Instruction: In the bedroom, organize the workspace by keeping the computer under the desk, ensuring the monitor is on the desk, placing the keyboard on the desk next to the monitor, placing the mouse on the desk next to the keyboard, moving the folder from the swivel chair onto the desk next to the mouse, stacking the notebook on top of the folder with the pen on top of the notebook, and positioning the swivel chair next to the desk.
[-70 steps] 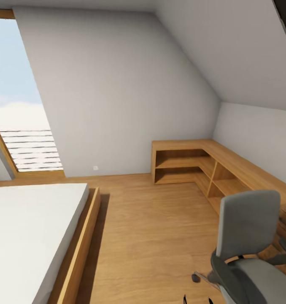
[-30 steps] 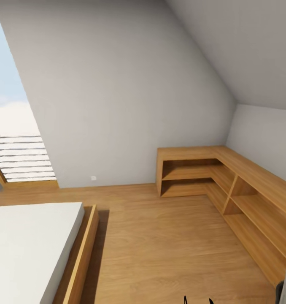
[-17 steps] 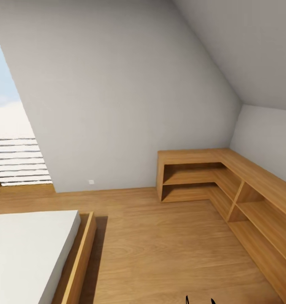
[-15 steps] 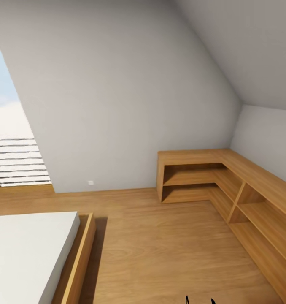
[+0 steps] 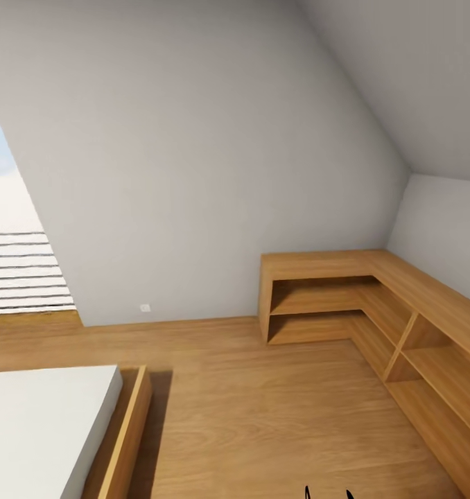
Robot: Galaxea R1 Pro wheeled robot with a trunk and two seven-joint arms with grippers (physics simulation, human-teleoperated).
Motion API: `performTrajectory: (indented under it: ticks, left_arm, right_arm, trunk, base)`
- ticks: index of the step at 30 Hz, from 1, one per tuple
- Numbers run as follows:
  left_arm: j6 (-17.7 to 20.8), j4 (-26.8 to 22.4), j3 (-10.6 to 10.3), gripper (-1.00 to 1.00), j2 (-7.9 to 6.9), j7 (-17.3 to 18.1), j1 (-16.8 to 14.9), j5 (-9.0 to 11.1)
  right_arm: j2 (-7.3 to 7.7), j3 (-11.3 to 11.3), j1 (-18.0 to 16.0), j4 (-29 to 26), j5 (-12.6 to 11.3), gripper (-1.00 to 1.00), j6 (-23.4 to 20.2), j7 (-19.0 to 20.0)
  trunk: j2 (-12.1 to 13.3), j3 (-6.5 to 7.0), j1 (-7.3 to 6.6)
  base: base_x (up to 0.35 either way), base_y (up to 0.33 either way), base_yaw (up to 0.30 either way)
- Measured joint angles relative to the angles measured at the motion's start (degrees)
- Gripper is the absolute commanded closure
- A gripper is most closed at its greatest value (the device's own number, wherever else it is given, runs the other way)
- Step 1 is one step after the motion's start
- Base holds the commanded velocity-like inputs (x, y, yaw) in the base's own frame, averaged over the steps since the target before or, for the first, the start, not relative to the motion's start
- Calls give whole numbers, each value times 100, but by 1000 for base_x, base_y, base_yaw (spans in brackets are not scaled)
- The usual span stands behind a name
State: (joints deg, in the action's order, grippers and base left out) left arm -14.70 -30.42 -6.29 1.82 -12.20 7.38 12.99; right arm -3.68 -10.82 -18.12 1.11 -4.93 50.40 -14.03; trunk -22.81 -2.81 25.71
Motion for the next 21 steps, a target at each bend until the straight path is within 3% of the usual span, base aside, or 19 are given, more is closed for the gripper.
performTrajectory:
  ticks: [14,21]
  left_arm:
    - [0,1,0,-100,0,-2,0,0]
    - [0,4,0,-100,0,-3,-1,0]
  right_arm:
    - [1,1,0,1,6,-100,0,6]
    - [2,-2,0,1,6,-100,1,6]
  trunk:
    - [0,0,0]
    - [0,21,0]
  base:
    - [330,0,-3]
    - [330,0,-153]
